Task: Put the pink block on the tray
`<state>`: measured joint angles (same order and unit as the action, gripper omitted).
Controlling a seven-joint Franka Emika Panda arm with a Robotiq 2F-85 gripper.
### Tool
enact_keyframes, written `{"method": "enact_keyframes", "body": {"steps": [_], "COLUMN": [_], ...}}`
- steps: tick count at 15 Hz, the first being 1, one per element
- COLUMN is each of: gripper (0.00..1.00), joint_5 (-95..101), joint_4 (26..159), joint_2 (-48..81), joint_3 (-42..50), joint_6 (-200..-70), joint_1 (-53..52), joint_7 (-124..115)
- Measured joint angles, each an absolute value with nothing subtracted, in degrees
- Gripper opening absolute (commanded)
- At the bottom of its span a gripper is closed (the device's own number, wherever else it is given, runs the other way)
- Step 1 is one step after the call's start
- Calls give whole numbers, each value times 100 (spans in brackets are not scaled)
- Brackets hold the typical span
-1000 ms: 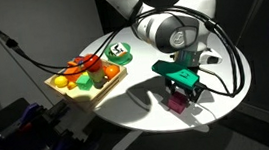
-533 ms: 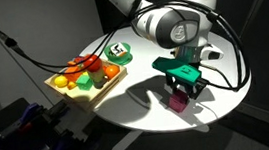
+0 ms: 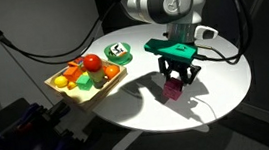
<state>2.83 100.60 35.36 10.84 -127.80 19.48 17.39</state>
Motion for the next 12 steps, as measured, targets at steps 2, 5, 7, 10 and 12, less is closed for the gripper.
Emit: {"method": "enact_keyframes", "body": {"steps": [2, 5, 7, 10, 12], "gripper": [31, 31, 31, 31, 31], "joint_5": [344, 425, 440, 441, 440], "joint_4": [10230, 10469, 10653, 10891, 11030], "joint_2": [3331, 3050, 2849, 2551, 2343], "joint_3": [1079, 1063, 1053, 1042, 1023], "joint_6": [-12728, -12603, -12560, -12408, -12304], "joint_1": [1821, 1620, 1486, 1325, 1248], "joint_7": [1737, 1726, 1688, 1492, 1283]}}
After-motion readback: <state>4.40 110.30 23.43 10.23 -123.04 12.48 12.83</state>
